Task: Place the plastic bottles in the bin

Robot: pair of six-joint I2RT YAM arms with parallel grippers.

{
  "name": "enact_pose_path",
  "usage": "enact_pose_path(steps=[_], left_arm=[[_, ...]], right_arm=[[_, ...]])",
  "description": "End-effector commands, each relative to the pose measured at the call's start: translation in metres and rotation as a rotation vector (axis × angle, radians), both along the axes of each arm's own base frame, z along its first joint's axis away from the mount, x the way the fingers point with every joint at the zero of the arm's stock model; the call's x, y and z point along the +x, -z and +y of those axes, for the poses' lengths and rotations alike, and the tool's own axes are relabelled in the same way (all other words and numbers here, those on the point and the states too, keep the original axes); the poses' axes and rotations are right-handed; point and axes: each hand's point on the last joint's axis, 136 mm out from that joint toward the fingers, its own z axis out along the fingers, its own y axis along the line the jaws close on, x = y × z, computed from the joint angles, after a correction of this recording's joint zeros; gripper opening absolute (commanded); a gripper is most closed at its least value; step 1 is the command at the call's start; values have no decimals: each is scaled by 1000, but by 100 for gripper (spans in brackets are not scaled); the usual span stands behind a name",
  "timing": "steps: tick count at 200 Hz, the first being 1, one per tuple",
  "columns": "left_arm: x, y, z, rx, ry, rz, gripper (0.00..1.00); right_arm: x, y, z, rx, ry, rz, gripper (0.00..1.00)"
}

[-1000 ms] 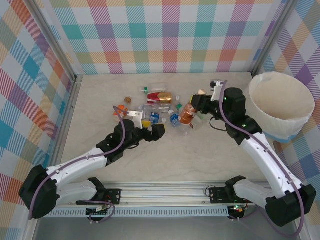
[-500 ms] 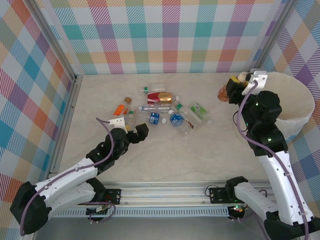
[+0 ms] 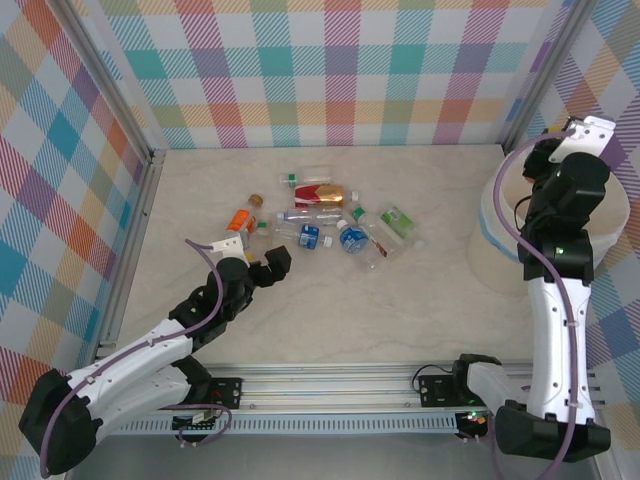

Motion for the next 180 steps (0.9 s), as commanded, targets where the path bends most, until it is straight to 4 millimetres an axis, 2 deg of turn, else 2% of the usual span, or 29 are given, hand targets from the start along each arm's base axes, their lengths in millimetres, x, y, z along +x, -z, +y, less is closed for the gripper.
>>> enact_pose_path(steps=[1,36,85,94,101,113,128,154,180], left_arm=[[3,4,4,-12,-21,13,100],[2,6,5,-13,-20,17,100],[2,9,7,-41,-18,33,100],[2,11,7,-47,-19,39,100],[3,12,7,-51,-23,44,100],[3,13,7,-59,-25,52,100],[4,14,9,-75,-35,63,100],[7,17,14,-106,-71,93,100],[11,20,13,-132,-86,121,100]], right_arm=[[-4,0,-23,50,77,-27,1],[12,50,-43,170,76,81,4],[35,124,-39,406,-49,250,10],[39,134,-36,437,-70,276,15],[41,140,-31,452,-100,296,25],[43,144,-22,459,-147,334,44],[38,142,-20,449,-142,365,60],[24,131,-14,419,-126,379,70],[18,117,17,430,-223,367,75]])
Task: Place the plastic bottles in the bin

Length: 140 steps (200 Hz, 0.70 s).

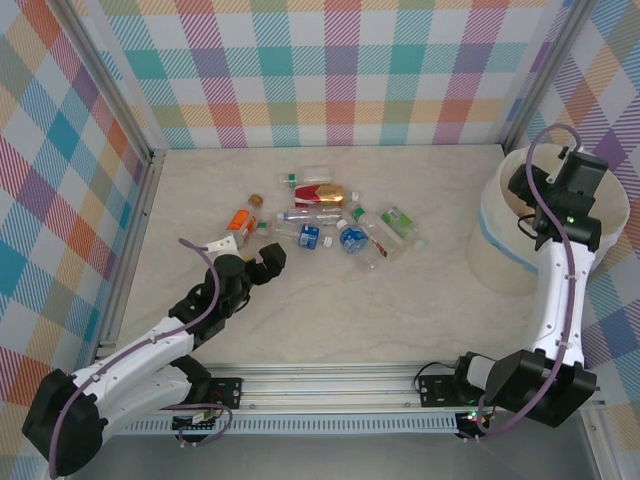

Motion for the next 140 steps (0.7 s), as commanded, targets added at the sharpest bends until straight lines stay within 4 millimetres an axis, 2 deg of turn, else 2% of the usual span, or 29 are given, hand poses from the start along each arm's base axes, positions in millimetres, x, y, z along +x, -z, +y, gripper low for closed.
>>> enact_pose_path(steps=[1,16,38,54,70,90,115,140], left_arm=[[3,4,1,-37,-24,41,100],[5,6,0,-43,-23,52,100],[6,6,-2,-44,-19,61,100],[6,7,-1,-43,-17,67,100],[4,9,0,-37,-20,76,100],[1,12,4,-30,-25,88,100],[-4,14,9,-29,-30,92,100],[-7,15,17,-28,-47,87,100]], right_arm=[[-12,-31,34,14,-97,-57,75],[-10,-38,63,34,-189,-69,78],[-2,-44,128,59,-426,-90,79],[3,-39,177,67,-591,-82,79],[7,-25,218,53,-722,-35,79],[16,9,247,21,-798,70,79],[26,73,254,-19,-775,276,79],[21,131,272,-16,-860,460,77]])
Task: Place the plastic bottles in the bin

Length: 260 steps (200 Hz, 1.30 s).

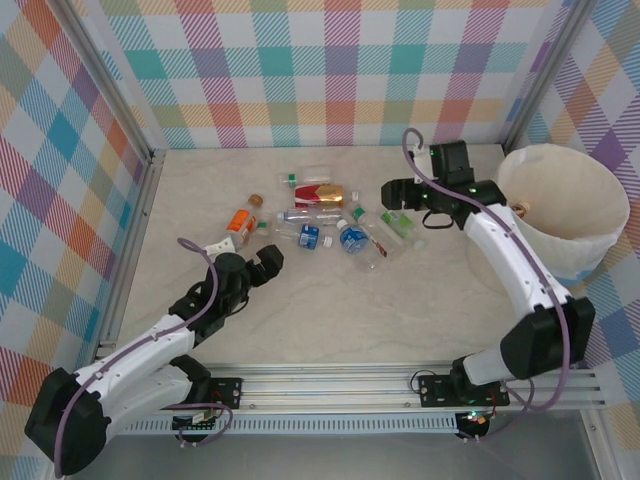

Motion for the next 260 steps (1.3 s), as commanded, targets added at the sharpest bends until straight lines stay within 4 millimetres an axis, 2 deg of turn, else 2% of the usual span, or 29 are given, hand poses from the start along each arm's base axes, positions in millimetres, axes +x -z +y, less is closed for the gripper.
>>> enact_pose_path(steps=[1,15,30,61,85,140,173,197,210,232,260], left_arm=[[-4,2,10,-2,-25,5,100],[-4,3,15,-7,-41,0,100],[-5,3,19,-20,-57,-1,100],[-5,3,17,-41,-40,2,100],[-5,5,18,-39,-37,12,100],[-6,7,19,-41,-40,19,100],[-5,7,20,-45,-46,19,100],[-5,7,20,-46,-47,19,100],[-5,7,20,-46,-50,20,100],[-5,6,22,-46,-57,19,100],[-5,6,28,-41,-77,22,100]], right_arm=[[-12,45,8,-84,-77,136,77],[-13,69,17,-113,-116,200,74],[-9,92,17,-156,-105,246,73],[1,125,15,-224,-93,292,73],[5,142,15,-249,-95,321,73],[0,177,13,-294,-115,393,74],[-6,188,25,-294,-147,412,75],[-2,194,29,-305,-132,402,76],[0,193,31,-301,-128,391,72],[2,180,34,-287,-138,350,59],[2,147,38,-242,-154,262,52]])
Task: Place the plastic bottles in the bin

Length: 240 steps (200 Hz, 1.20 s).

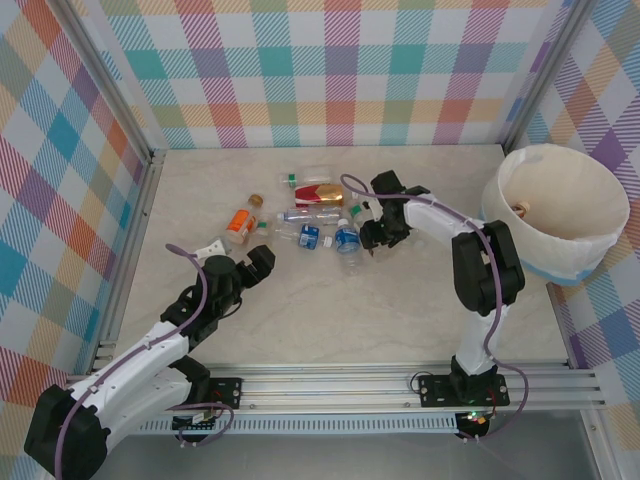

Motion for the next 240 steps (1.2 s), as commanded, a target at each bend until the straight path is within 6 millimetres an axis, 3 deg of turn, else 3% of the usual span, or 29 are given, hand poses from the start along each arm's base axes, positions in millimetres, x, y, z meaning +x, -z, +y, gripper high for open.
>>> enact_pose_path(steps=[1,47,66,87,114,149,173,202,226,240], left_arm=[[-1,3,11,4,-38,10,100],[1,4,19,4,-63,27,100],[1,4,23,2,-76,37,100],[2,6,27,-2,-91,46,100],[3,10,31,-2,-108,60,100],[6,12,34,0,-121,78,100],[8,13,36,-2,-130,82,100],[9,13,37,-4,-135,83,100],[8,13,39,-6,-139,84,100],[7,13,40,-9,-143,83,100]], right_arm=[[2,-39,6,59,-20,-99,52],[-4,-91,5,126,-8,-220,48],[-8,-134,-1,159,14,-323,48],[-17,-195,-16,186,45,-471,48],[-34,-273,-56,165,124,-686,47],[-51,-347,-146,37,371,-945,46],[-64,-366,-202,-46,509,-971,48],[-77,-368,-265,-236,673,-954,48],[-91,-358,-322,-417,809,-931,48],[-97,-348,-345,-457,874,-892,48]])
